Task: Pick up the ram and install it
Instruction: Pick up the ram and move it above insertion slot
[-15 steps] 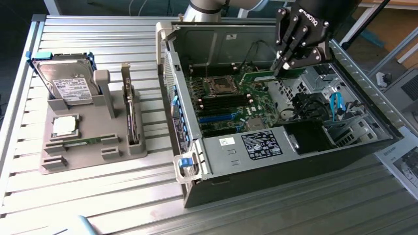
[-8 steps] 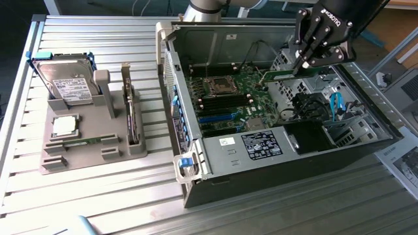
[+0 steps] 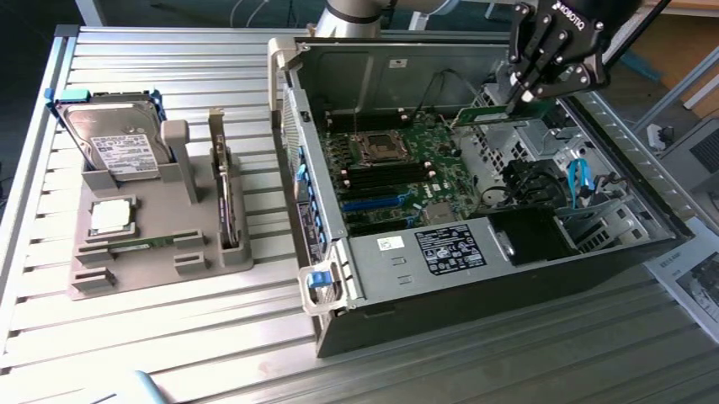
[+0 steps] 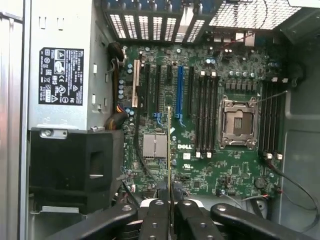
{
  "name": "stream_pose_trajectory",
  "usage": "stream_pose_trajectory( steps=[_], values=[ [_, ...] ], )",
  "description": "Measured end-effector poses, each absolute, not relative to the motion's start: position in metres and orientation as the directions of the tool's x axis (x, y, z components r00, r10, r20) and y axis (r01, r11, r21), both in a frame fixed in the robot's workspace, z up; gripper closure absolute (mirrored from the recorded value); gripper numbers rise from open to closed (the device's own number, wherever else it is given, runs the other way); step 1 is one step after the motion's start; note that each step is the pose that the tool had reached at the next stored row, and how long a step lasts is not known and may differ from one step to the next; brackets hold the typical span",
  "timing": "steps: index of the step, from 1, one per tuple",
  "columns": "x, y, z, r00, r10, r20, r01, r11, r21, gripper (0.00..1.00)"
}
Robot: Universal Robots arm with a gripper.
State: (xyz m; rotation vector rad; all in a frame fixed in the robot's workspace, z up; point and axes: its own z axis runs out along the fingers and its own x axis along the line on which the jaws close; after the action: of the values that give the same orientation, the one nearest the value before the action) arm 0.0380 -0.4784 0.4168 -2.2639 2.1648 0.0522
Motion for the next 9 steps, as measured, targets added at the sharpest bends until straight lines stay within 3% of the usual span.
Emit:
stream_pose_trajectory(
  steps=[9],
  values=[
    [0.048,-0.457,0.417,0.044,-0.999,-0.03,-0.999,-0.045,0.017,0.87]
  ],
)
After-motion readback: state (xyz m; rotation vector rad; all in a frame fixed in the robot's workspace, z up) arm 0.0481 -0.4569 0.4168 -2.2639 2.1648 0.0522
